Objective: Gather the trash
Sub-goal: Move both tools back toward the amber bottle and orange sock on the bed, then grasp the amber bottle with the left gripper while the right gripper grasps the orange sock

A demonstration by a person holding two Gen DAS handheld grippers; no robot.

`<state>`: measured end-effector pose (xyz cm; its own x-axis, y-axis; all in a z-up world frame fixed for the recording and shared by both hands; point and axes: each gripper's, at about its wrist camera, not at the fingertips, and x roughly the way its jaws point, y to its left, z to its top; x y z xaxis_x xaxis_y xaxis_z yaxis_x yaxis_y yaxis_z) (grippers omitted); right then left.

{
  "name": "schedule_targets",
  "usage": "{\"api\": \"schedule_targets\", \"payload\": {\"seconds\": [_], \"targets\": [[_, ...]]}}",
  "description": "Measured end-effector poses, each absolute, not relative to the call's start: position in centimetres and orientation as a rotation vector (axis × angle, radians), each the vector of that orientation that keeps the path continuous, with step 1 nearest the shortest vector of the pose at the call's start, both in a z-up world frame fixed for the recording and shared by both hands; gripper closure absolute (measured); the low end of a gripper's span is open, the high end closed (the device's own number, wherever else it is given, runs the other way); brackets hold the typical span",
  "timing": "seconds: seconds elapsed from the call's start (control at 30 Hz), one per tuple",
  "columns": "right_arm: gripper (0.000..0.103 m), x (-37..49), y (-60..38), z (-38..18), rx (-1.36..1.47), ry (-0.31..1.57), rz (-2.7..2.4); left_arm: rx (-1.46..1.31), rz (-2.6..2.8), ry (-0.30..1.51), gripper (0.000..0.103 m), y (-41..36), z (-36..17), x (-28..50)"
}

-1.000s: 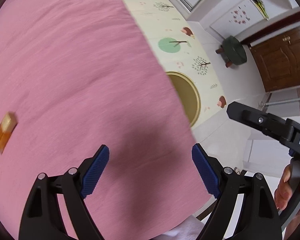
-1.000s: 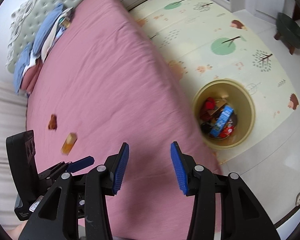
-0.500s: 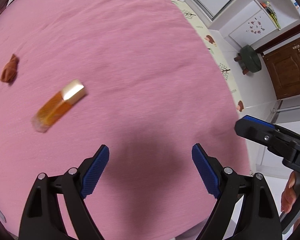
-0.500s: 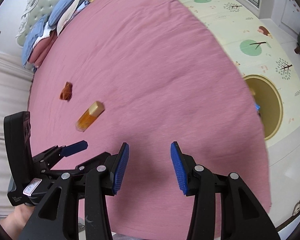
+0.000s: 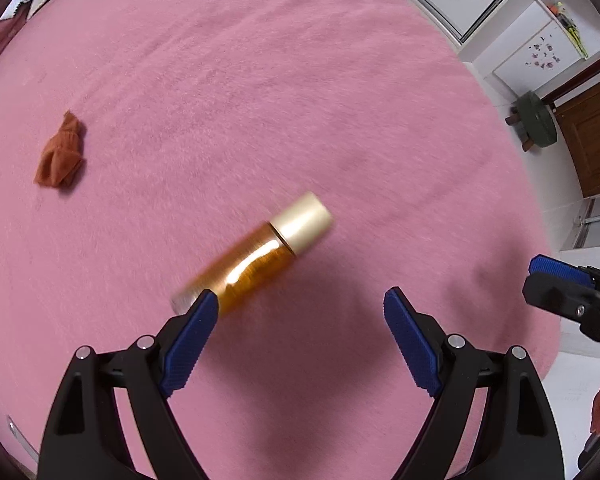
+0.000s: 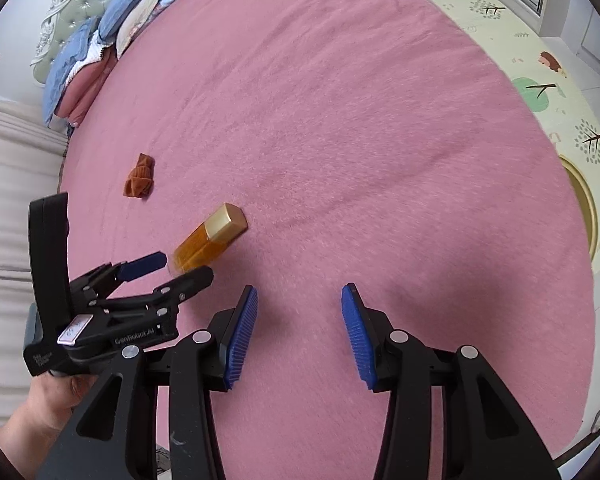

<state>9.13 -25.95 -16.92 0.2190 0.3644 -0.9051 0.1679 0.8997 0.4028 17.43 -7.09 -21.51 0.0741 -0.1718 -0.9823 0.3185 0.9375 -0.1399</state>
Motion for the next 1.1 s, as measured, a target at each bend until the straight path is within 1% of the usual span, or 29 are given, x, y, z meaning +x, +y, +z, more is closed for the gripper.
{"api": "schedule_targets", "payload": {"seconds": [0.17,0.23,0.27,0.3,0.33,0.4,0.43,0.5,0.53,0.6,0.67,1.03,1.1], "targets": [[0.060,11.1,-24.7,-18.1,0.467,1.375,0.147,0.178,-0.367,1.465,0.018,-6.4,-24.4,19.5],[0.060,11.9,-24.2,-18.5,0.461,1.385,0.153,0.160,-0.378,1.477,0.021,-6.1,-25.1,20.1],[0.060,12.3,-23.8,-18.7,0.455,1.390,0.158,0.135,-0.381,1.491,0.025,-5.8,-25.5,20.4],[0.060,12.8,-23.4,-18.8,0.446,1.395,0.164,0.125,-0.379,1.501,0.032,-5.6,-25.9,20.7],[0.060,13.2,-23.1,-18.9,0.439,1.398,0.169,0.130,-0.371,1.511,0.033,-5.4,-26.5,20.8],[0.060,14.1,-22.4,-19.1,0.427,1.402,0.179,0.135,-0.370,1.516,0.038,-5.1,-27.1,21.0],[0.060,14.4,-22.1,-19.1,0.424,1.404,0.185,0.130,-0.369,1.508,0.040,-4.9,-27.1,21.1],[0.060,15.2,-21.3,-19.3,0.409,1.410,0.196,0.124,-0.361,1.495,0.050,-4.4,-27.0,21.0],[0.060,15.7,-20.9,-19.4,0.403,1.417,0.204,0.091,-0.359,1.488,0.053,-3.7,-26.9,21.1],[0.060,16.4,-20.0,-19.7,0.397,1.429,0.221,0.026,-0.353,1.485,0.063,-2.5,-26.7,21.1],[0.060,17.2,-18.6,-20.1,0.382,1.443,0.251,-0.067,-0.329,1.490,0.066,-0.5,-26.6,21.2],[0.060,21.8,-9.5,-20.7,0.288,1.467,0.406,-0.499,-0.125,1.432,0.068,11.4,-25.8,20.0],[0.060,22.7,-7.8,-21.0,0.279,1.470,0.425,-0.557,-0.078,1.410,0.068,13.3,-26.2,18.4]]}}
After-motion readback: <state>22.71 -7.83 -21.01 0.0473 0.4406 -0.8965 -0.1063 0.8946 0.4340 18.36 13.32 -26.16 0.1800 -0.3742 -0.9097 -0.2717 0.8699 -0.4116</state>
